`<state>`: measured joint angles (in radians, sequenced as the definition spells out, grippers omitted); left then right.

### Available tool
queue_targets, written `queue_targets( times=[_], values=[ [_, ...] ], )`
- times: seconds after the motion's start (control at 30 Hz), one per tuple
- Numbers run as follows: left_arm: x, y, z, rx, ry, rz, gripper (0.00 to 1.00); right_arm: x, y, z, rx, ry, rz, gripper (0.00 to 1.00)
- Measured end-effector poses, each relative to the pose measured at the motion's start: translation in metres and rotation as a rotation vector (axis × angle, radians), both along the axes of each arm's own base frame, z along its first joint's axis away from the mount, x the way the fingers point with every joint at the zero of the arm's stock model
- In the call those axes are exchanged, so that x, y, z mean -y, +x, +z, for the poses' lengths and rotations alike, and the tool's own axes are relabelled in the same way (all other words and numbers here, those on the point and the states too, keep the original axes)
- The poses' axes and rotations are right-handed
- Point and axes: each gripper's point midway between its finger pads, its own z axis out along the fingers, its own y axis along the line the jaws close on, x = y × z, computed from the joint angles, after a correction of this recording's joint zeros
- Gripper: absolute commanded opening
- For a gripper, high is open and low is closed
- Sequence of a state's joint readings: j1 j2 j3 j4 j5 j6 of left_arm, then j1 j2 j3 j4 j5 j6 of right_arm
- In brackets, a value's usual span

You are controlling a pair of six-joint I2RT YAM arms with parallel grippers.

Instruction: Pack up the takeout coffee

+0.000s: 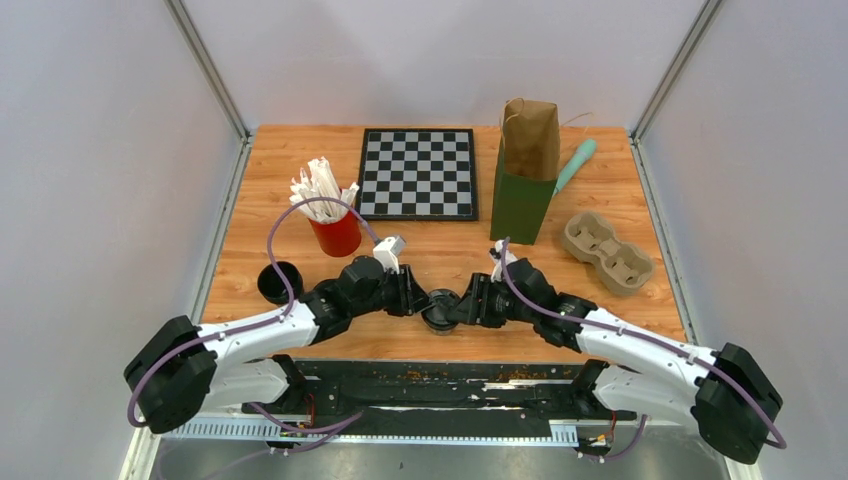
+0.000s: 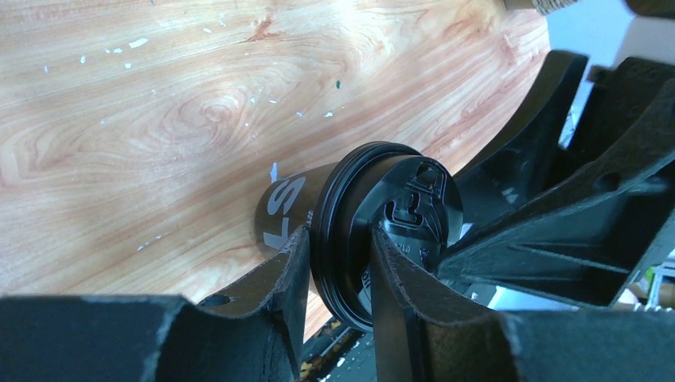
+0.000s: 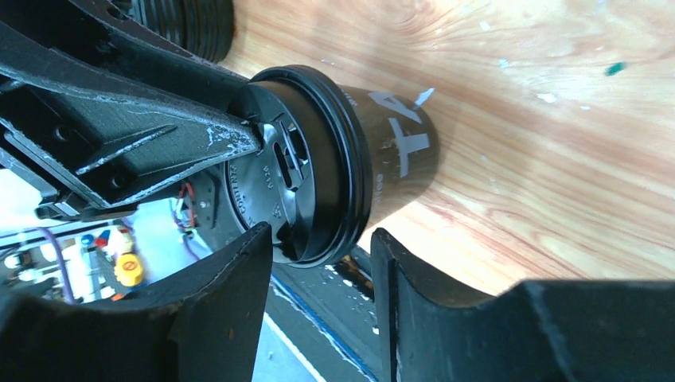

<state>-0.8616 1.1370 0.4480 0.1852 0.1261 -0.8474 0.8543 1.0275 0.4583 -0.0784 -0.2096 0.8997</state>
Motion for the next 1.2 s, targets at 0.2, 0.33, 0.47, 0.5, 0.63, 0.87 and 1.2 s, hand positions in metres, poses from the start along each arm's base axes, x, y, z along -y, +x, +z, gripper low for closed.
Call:
queue_targets(
  times=[0.2,0.33,0.47,0.5,0.63,0.87,1.2],
  values=[
    [0.003,-0.001,0.003,0.022,0.038,-0.050,0.45,0.023,0.006,0.013,0.070,-0.096,-0.021,0.49],
    [0.001,-0.001,0.003,0.028,0.080,-0.071,0.56,0.028,0.012,0.035,0.147,-0.100,-0.017,0.35],
    [-0.002,-0.003,0.002,0.016,0.115,-0.081,0.63,0.020,0.019,0.060,0.220,-0.067,0.013,0.26],
    [-0.004,-0.004,0.002,0.010,0.126,-0.083,0.64,0.017,0.020,0.065,0.233,-0.057,0.024,0.25],
    [-0.011,-0.006,0.005,0.001,0.164,-0.077,0.66,0.004,0.023,0.065,0.231,-0.045,0.067,0.22],
    [-0.021,-0.008,0.018,0.016,0.155,-0.056,0.67,-0.016,0.024,0.045,0.163,-0.053,0.138,0.21],
    [-0.019,-0.014,0.005,-0.026,0.104,-0.065,0.50,-0.024,0.025,0.026,0.115,-0.076,0.164,0.20]
  ],
)
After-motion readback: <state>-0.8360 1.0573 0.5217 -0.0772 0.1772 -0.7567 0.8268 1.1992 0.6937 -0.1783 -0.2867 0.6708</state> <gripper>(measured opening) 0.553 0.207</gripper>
